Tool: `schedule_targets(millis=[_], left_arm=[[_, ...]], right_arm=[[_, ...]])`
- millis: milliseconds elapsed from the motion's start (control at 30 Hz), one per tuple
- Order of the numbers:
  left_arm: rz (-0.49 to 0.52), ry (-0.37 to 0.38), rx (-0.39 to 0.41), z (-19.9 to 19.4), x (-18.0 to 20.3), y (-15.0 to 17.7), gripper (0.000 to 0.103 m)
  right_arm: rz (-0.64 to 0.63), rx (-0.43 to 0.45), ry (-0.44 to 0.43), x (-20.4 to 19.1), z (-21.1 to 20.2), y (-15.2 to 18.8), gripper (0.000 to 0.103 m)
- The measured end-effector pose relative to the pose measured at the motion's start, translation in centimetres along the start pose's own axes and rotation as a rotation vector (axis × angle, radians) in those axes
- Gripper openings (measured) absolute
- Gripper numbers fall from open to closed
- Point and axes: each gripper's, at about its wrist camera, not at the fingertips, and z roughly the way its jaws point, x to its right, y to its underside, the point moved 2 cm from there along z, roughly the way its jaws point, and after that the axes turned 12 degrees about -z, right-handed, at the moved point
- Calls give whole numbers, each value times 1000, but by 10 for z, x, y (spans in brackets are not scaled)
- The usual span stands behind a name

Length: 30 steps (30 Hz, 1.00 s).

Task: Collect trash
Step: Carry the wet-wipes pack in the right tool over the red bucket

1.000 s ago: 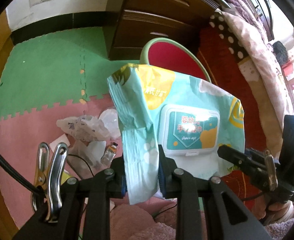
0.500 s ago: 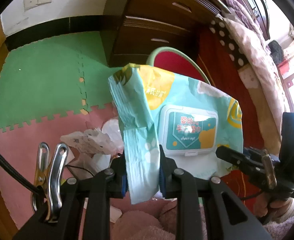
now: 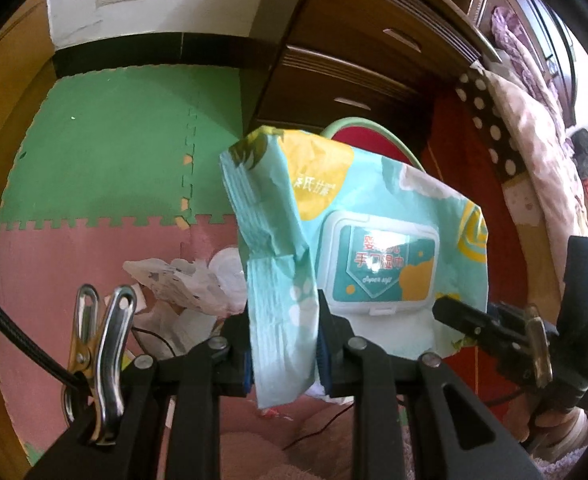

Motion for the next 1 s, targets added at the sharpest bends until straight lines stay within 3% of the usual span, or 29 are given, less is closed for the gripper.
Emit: schedule_targets(millis=[233, 567, 1000], left_arm=[[9, -28, 47, 9, 56, 3, 24], [70, -40, 84, 41, 126, -20, 24], [76, -79, 73, 91, 158, -47, 24]], right_arm=[[-24, 25, -7, 43, -23, -4, 20], [-25, 96, 66, 105, -53, -15, 21], [50, 120, 98, 157, -35, -33, 21]])
